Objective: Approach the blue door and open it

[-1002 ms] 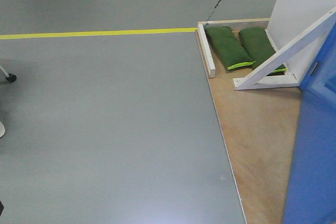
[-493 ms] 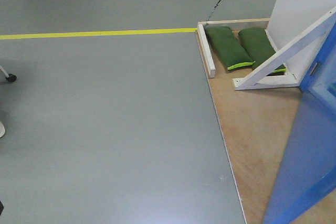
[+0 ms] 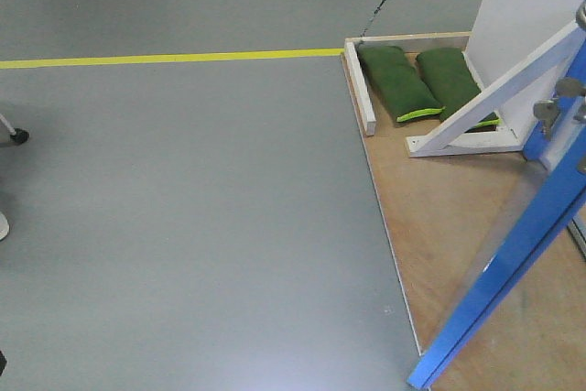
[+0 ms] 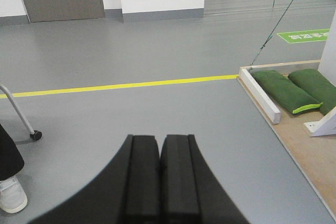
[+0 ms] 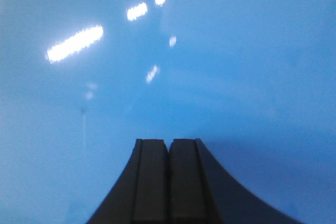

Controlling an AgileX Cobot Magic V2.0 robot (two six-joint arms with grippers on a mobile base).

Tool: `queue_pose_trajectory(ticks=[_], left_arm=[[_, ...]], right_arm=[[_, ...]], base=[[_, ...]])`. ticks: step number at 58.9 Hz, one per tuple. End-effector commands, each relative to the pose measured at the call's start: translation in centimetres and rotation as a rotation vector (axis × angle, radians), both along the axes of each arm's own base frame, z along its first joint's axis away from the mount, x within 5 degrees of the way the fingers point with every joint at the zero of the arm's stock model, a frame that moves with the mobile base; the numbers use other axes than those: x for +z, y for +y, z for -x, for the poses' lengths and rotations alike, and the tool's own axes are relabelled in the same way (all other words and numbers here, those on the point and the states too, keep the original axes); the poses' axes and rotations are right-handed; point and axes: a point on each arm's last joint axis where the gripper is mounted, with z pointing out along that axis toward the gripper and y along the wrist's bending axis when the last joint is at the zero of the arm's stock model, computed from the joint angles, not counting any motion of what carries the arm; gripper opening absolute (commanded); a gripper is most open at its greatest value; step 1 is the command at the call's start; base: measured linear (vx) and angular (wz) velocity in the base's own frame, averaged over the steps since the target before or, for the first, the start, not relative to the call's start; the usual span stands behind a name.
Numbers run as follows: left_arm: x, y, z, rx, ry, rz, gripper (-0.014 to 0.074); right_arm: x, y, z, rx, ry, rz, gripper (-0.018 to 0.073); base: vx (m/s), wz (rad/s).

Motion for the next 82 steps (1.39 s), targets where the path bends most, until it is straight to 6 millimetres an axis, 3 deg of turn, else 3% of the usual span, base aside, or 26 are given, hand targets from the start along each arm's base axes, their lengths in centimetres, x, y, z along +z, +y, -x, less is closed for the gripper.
queue_pose_trajectory(ticks=[1,12,31,63,82], left_arm=[[1.7,-0.1,0.1,-0.011,-0.124,0.009,0.0073],[1.7,-0.1,0.1,-0.011,-0.124,0.009,0.0073],[1.7,-0.1,0.1,-0.011,-0.124,0.009,0.0073],[1.7,-0.1,0.1,-0.011,-0.124,0.009,0.0073],[1.7,-0.1,0.1,-0.011,-0.124,0.009,0.0073]], right_arm=[[2.4,4.3,1.5,0.164,-0.041,0.099,0.0012],[1.5,5.6,0.2,0.159,0.034,0.178,0.0012],[1.8,8.0,-1.7,0.153,-0.038,0.252,0.0012],[2.2,12.6,-3.5,0.248,-0.079,0.228,0.0012],[2.2,12.6,-3.5,0.25,-0.079,0.229,0.0012]], base=[[0.0,0.0],[0.0,0.0],[0.0,0.0],[0.0,0.0],[0.0,0.0]])
